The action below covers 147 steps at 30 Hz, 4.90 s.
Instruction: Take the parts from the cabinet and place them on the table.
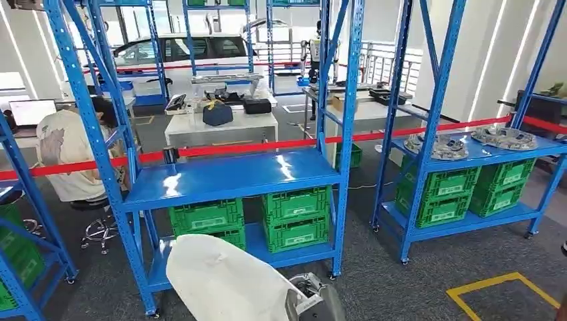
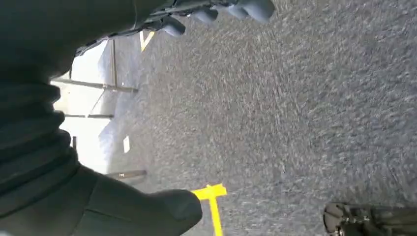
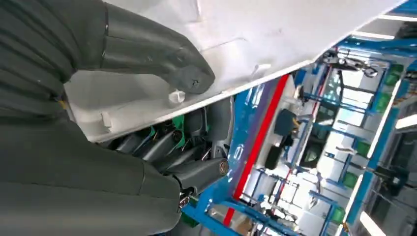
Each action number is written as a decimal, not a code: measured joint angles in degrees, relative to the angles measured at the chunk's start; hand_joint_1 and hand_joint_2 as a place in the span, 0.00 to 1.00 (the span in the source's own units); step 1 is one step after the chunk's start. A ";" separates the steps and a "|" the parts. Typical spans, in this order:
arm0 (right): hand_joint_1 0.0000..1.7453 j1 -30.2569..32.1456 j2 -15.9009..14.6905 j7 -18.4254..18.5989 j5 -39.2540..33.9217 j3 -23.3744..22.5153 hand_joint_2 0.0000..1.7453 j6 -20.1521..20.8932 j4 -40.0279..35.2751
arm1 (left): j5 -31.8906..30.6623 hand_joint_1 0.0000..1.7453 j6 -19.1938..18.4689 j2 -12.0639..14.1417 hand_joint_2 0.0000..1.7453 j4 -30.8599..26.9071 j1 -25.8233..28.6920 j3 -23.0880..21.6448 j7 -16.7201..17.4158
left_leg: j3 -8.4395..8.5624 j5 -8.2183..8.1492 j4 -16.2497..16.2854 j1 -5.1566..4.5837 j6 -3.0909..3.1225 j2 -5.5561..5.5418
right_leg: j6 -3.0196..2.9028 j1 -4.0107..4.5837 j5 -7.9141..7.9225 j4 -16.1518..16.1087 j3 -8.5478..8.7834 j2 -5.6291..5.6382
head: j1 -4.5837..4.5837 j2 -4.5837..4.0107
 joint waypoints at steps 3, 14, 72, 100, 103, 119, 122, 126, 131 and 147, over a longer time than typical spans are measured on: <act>1.00 -0.32 0.09 -0.20 -0.20 0.33 1.00 0.11 0.59 | 0.11 0.00 0.07 0.17 1.00 0.00 0.40 0.07 -0.13 | -1.30 -2.64 1.50 0.25 -1.06 -0.29 | -1.70 -0.33 1.74 -0.33 -1.43 -0.46 | -0.13 0.00; 1.00 -0.90 0.24 -1.22 -0.85 0.55 1.00 -0.55 2.29 | -0.09 0.00 0.31 0.50 1.00 -0.04 0.33 0.07 -0.11 | 10.65 -8.11 -2.96 -1.10 1.05 -0.91 | -1.27 0.38 7.57 -0.19 -7.58 -0.74 | -0.07 0.00; 1.00 1.67 -2.21 -1.11 0.74 0.24 1.00 -2.67 2.23 | -2.65 0.00 -4.83 0.72 1.00 0.24 -0.04 -0.13 -2.84 | -2.23 -5.56 9.88 0.90 -1.98 -0.32 | -1.88 -0.62 1.99 -0.18 -1.68 -4.63 | -0.39 0.00; 1.00 3.74 -1.81 -1.14 1.86 -0.02 1.00 -2.16 0.74 | -3.56 0.00 -4.33 0.63 1.00 0.28 0.85 -0.39 -2.95 | -7.20 -9.31 16.74 0.17 -1.68 -1.00 | -2.15 -0.28 2.15 0.01 -1.84 -2.21 | -0.35 0.00; 1.00 3.87 -1.79 -1.16 2.12 0.00 1.00 -1.84 0.57 | -3.72 0.00 -4.33 0.68 1.00 0.26 1.24 -0.41 -3.32 | -2.72 -4.80 9.24 0.31 -1.66 -0.46 | -1.89 -0.30 1.97 0.04 -1.76 -4.47 | -0.35 0.00; 1.00 2.02 -4.09 -2.51 -0.68 0.46 1.00 0.66 1.27 | -3.91 0.00 -6.54 0.04 1.00 0.33 1.36 -0.66 -3.63 | 2.24 -1.74 -0.62 -0.10 1.72 -6.36 | 0.13 -0.25 1.23 6.12 -4.91 1.02 | -0.26 0.00; 1.00 2.40 -4.72 -1.97 0.13 0.41 1.00 0.85 0.05 | -3.91 0.00 -6.89 -0.44 1.00 0.33 0.46 -0.98 -3.56 | 1.32 -1.67 -0.09 0.04 0.59 -8.38 | -0.32 -0.33 2.01 0.79 -2.88 4.57 | -0.15 0.00; 1.00 2.61 -4.61 -1.27 1.14 0.66 1.00 2.12 -1.86 | -3.48 0.00 -6.82 -0.72 1.00 0.39 0.65 -1.01 -3.74 | 0.80 -1.47 -0.05 0.15 -0.68 -8.11 | -1.95 -0.44 2.83 -0.23 -2.07 1.98 | -0.20 0.00; 1.00 4.38 -4.85 -1.20 1.29 0.87 1.00 2.40 -3.45 | -4.02 0.00 -6.93 -0.87 1.00 0.52 0.29 -1.05 -3.89 | -7.45 -9.70 17.01 0.25 -1.86 -1.07 | -2.64 -0.03 2.48 -0.43 -1.80 -2.49 | -0.42 0.00; 1.00 5.01 -5.40 -6.06 -1.86 5.14 1.00 4.59 -2.40 | -1.33 0.00 -3.08 0.57 1.00 0.52 3.32 -0.72 -4.35 | 2.66 -1.58 -1.33 0.08 1.67 -3.75 | 0.70 -0.31 -6.23 18.08 -9.95 -0.24 | -0.13 0.00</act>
